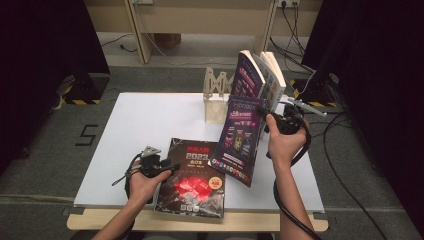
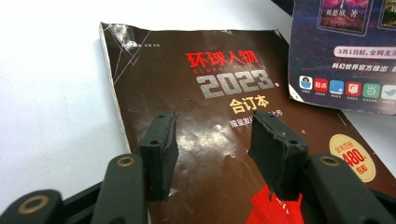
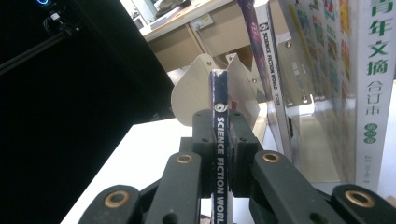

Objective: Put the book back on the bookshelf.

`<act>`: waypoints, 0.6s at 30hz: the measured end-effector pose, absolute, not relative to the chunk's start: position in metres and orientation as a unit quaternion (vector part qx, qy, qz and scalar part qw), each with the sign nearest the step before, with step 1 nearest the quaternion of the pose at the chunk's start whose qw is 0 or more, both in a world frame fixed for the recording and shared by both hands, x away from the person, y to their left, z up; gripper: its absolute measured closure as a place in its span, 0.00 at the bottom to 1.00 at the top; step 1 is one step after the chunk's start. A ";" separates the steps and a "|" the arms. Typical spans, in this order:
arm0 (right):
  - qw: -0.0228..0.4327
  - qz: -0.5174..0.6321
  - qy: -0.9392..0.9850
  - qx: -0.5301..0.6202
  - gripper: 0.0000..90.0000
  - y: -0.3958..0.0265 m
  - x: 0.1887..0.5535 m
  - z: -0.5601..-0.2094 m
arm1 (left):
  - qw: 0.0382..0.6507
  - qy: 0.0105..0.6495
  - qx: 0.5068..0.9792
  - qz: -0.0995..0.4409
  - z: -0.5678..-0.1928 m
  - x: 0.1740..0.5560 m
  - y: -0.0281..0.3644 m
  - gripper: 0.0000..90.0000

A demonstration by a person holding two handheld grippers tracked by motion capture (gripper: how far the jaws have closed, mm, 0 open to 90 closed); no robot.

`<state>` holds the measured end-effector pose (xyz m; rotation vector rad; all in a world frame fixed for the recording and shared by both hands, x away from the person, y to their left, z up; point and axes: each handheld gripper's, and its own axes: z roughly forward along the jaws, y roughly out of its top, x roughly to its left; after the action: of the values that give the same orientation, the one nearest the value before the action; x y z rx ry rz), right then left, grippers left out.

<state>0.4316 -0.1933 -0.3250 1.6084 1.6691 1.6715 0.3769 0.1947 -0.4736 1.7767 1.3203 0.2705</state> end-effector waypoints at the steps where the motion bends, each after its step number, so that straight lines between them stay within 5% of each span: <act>1: 0.147 0.579 0.579 0.554 0.94 -0.194 0.432 -0.325 | 0.440 0.532 0.715 0.108 -0.474 0.377 0.195 0.56; 18: 0.153 0.585 0.572 0.555 0.94 -0.195 0.435 -0.321 | 0.439 0.532 0.716 0.108 -0.474 0.377 0.195 0.56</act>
<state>0.4348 -0.1955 -0.3208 1.5920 1.6396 1.6777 0.3774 0.1951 -0.4740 1.7781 1.3221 0.2692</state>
